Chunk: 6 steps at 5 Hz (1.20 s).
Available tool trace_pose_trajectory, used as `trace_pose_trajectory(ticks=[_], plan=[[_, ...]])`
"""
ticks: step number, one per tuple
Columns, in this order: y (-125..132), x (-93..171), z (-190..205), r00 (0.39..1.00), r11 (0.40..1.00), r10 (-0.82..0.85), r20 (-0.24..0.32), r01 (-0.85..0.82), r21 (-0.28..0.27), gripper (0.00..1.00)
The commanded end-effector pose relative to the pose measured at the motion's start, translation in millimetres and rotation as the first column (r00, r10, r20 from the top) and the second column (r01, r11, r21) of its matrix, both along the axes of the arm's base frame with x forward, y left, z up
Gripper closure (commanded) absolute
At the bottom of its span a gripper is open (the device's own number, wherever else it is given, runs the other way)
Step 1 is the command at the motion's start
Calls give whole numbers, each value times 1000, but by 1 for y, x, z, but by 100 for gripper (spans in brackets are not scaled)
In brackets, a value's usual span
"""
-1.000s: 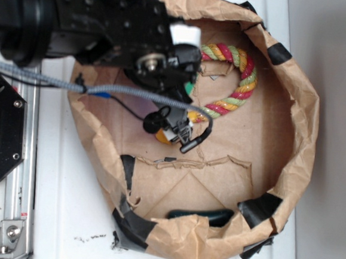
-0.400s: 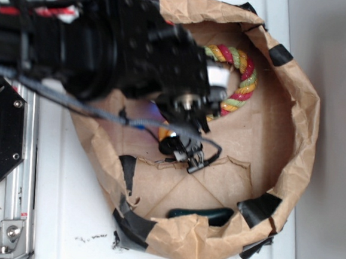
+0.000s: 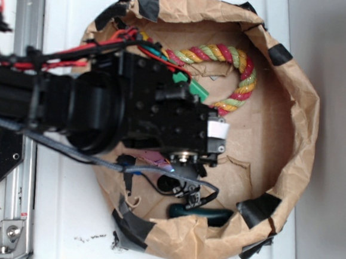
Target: Grab the yellow duck.
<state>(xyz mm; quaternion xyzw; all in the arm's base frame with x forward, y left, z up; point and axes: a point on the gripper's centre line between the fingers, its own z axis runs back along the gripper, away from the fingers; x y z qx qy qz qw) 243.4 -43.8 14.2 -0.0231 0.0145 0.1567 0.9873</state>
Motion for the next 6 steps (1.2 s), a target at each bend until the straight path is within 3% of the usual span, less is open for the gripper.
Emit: trace_pose_trajectory(ticks=[1,2,4,5,6], plan=[[5,2,9,999,1000,-18,47,19,-19,100],[8,4,10,999,1000,-18,50,18,2,100],[39,13,85,980,999,28,196,-22,-29,100],[45,6,112,970,999,26,242,-18,-35,100],[44,1,119,975,1000,-5,221,9,-19,100]])
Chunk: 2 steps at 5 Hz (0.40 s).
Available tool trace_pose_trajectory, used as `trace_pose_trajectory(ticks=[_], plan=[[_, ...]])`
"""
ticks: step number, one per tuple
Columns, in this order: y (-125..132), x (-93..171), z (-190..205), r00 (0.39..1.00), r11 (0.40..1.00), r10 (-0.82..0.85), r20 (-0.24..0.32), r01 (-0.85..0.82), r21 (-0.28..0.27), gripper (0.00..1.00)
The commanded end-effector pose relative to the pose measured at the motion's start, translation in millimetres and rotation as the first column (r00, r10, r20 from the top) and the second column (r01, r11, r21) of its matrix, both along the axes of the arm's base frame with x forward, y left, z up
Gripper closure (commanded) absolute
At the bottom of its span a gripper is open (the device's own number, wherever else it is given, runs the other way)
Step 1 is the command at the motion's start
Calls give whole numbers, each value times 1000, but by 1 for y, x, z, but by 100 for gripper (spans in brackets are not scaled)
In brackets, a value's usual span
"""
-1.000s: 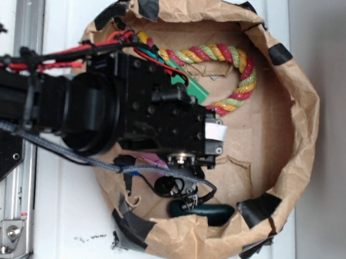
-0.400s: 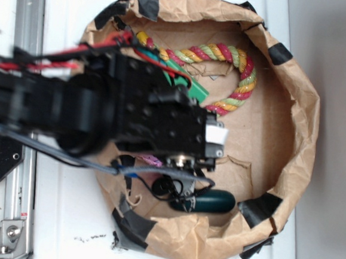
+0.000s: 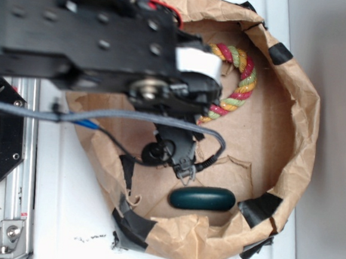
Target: Grab the yellow duck.
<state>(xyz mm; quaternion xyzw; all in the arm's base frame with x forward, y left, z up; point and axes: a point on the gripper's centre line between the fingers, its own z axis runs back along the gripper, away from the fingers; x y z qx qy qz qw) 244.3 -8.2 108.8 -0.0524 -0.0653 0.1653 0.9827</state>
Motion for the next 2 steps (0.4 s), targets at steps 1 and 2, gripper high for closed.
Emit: trace_pose_trajectory(ticks=[1,2], plan=[[2,-5,27,993,993,-110,39,108,50,100],[-2,-5,19,996,991,-92,8,91,95,100]])
